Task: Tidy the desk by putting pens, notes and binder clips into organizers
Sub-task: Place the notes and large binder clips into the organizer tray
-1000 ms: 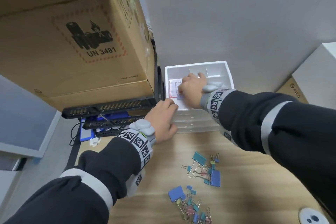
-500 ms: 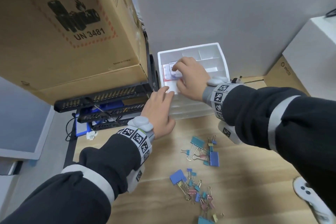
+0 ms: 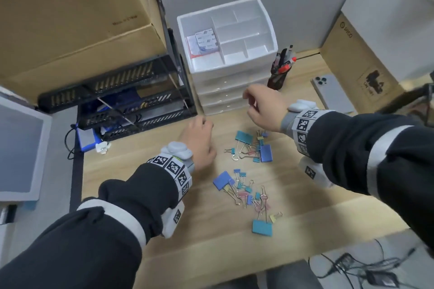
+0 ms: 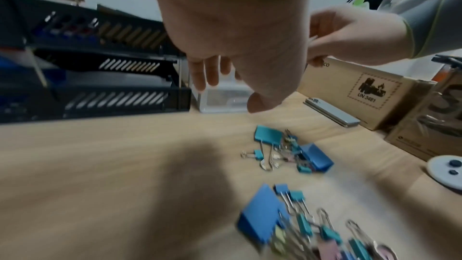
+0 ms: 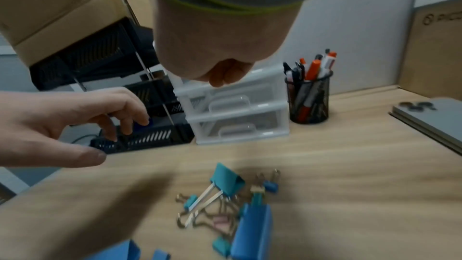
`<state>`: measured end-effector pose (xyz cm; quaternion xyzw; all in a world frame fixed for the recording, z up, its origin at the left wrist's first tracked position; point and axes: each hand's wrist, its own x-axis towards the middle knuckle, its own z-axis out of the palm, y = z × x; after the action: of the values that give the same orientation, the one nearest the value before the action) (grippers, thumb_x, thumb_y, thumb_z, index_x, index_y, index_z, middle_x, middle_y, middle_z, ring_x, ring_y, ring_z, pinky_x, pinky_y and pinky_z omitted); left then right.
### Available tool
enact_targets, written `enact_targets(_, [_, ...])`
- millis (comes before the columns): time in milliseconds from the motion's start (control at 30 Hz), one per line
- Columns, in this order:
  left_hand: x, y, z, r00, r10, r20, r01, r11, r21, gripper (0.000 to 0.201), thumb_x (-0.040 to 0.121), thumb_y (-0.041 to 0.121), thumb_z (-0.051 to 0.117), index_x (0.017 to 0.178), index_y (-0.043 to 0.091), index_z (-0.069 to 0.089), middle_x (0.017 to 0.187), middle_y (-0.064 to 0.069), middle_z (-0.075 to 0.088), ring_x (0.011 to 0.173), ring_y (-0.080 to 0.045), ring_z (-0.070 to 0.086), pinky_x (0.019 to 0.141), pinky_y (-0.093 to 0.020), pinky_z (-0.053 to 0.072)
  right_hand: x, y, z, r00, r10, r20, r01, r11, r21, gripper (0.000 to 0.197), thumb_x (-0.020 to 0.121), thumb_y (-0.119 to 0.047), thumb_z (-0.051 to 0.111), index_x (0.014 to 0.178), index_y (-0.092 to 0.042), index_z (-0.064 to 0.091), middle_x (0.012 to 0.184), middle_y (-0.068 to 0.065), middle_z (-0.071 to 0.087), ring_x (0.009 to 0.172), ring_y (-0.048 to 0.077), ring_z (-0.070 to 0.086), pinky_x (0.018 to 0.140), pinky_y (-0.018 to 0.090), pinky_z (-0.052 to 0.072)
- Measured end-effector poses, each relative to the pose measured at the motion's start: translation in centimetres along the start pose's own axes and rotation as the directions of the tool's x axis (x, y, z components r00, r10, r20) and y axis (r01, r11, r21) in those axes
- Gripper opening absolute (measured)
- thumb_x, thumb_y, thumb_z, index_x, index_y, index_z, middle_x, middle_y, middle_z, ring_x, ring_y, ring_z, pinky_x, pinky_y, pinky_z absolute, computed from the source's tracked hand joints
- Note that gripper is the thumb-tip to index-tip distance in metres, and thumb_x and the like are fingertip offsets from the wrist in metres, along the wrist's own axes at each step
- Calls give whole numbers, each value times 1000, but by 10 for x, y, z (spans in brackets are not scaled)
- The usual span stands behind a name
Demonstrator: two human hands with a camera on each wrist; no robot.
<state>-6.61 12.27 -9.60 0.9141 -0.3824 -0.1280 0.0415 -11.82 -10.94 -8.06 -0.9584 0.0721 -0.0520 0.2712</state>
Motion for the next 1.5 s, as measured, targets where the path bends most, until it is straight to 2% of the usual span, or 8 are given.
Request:
enact_targets(200, [-28, 3, 64, 969, -19, 246, 28, 999, -34, 55, 74, 24, 67, 124, 12, 48, 123, -9, 44, 105, -30, 48, 79, -43, 50, -52, 30, 36, 946, 162, 281, -137, 985, -106, 32, 84, -9, 61, 116, -10, 57, 110, 8, 57, 86, 25, 56, 69, 31, 42])
enact_targets(667, [-60, 13, 124, 977, 128, 172, -115, 990, -83, 59, 73, 12, 64, 128, 28, 55, 139, 1, 44, 113, -28, 45, 76, -38, 51, -101, 58, 92, 934, 187, 305, -131, 972, -194, 50, 73, -27, 75, 119, -18, 60, 113, 7, 54, 101, 31, 56, 74, 32, 41])
enact_targets(833, [-59, 14, 115, 980, 81, 182, -73, 996, -50, 30, 74, 22, 67, 104, 21, 60, 112, 2, 58, 101, -25, 50, 74, -39, 49, -101, 53, 81, 938, 182, 295, -130, 974, -187, 48, 66, -41, 77, 106, -16, 65, 102, 6, 51, 92, 29, 54, 74, 37, 48])
enact_targets(1100, [-65, 13, 96, 964, -6, 267, 58, 981, -187, 22, 83, 34, 61, 99, 20, 59, 89, 3, 59, 80, -24, 55, 65, -31, 43, -103, 34, 75, 860, 201, 469, -262, 962, 69, 23, 76, -17, 68, 79, -20, 46, 75, -4, 51, 69, 21, 48, 63, 32, 40])
enact_targets(1200, [-59, 17, 93, 940, -159, 302, 275, 877, -394, 13, 91, 22, 50, 88, 12, 58, 81, -4, 61, 77, -30, 56, 67, -34, 44, -102, 21, 81, 828, 192, 527, -321, 933, 165, 22, 81, -20, 68, 87, -17, 47, 79, -1, 51, 72, 19, 46, 68, 35, 43])
enact_targets(1300, [-49, 18, 92, 888, -257, 380, 453, 629, -632, 18, 84, 28, 43, 82, 16, 57, 82, -13, 69, 70, -29, 61, 75, -44, 56, -100, 3, 88, 814, 154, 560, -326, 919, 221, 23, 85, -25, 65, 94, -19, 45, 82, -1, 50, 73, 18, 48, 69, 36, 44])
enact_targets(1400, [-40, 31, 78, 864, -268, 425, 502, 402, -766, 17, 91, 20, 43, 84, 8, 53, 70, -23, 62, 49, -26, 54, 52, -32, 47, -96, -15, 94, 779, 108, 618, -332, 907, 259, 38, 84, -24, 68, 111, -18, 42, 82, -2, 53, 72, 15, 51, 62, 29, 44])
enact_targets(1500, [-34, 40, 73, 862, -303, 406, 488, 277, -828, 27, 99, 29, 50, 82, 9, 54, 64, -18, 57, 49, -25, 52, 51, -29, 45, -96, -28, 100, 736, 28, 676, -325, 891, 317, 57, 81, -13, 73, 123, -12, 33, 86, -1, 55, 72, 13, 55, 57, 21, 48])
